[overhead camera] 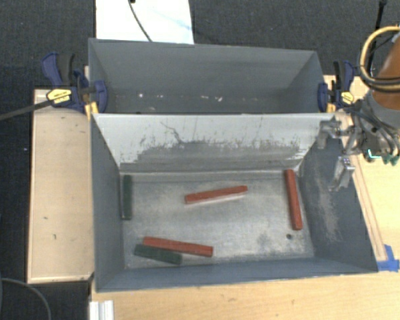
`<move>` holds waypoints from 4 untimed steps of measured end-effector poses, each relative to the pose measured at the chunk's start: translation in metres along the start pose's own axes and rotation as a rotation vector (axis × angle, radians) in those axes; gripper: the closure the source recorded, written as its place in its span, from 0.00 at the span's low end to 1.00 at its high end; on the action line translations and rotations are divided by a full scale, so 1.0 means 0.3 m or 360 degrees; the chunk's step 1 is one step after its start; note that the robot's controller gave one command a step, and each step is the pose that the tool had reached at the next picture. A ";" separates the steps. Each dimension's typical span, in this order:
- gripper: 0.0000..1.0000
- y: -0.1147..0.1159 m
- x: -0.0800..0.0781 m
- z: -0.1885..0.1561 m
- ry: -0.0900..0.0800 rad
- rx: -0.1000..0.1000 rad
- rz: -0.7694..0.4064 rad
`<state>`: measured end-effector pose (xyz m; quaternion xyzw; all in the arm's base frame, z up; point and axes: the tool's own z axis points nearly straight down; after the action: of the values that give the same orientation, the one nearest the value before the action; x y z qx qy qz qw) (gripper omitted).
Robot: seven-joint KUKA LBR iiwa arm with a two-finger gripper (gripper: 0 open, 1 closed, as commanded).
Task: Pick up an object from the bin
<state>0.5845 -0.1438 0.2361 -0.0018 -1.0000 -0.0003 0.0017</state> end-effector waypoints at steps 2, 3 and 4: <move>0.00 0.415 0.020 0.535 -0.0004 -0.0004 -0.0466; 0.00 0.599 -0.027 0.551 -0.0016 -0.0001 -0.0691; 1.00 0.591 -0.027 0.550 -0.0015 0.0002 -0.0690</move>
Offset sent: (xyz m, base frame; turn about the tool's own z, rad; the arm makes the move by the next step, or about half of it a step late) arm -0.0065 0.0617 -0.1052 -0.1151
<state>0.5926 0.0335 0.0710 0.2134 -0.9770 0.0000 -0.0031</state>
